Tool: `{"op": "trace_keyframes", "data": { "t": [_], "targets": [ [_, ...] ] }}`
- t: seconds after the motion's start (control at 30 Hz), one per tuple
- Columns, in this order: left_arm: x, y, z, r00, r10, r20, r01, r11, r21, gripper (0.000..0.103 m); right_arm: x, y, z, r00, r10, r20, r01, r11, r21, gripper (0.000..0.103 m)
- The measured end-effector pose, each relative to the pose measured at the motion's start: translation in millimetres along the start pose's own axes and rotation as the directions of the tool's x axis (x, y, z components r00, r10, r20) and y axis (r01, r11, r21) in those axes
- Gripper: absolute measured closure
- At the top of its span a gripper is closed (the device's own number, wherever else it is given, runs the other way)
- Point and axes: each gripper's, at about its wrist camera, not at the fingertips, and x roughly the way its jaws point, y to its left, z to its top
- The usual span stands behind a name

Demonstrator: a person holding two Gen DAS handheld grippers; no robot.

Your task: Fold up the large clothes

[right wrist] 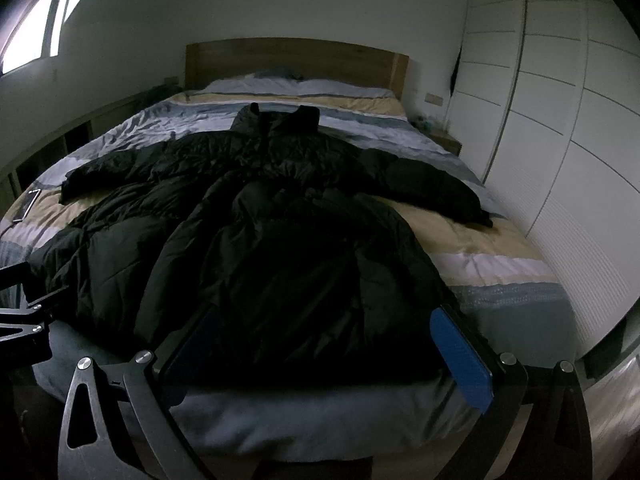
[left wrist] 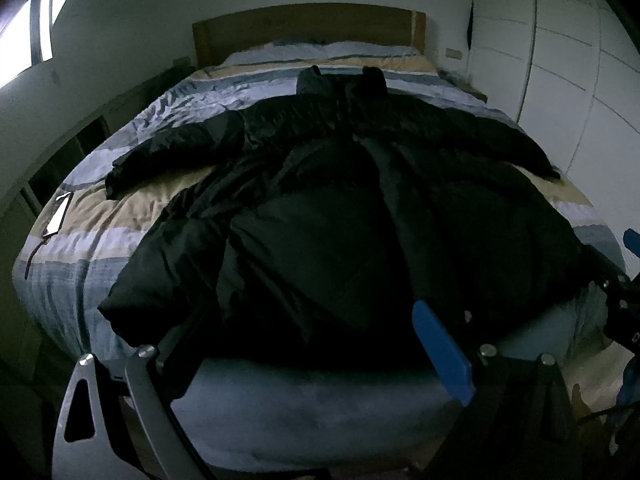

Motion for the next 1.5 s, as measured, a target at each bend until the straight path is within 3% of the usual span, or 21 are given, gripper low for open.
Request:
{"op": "trace_keyframes", "data": {
  "t": [1.5],
  "targets": [
    [26.4,9.0,-2.6,0.990,-0.090,-0.112,0.085,0.995,-0.048,0.006,3.5,13.9,8.8,1.000,0.002,-0.009,-0.003,0.997,-0.079,0.000]
  ]
}}
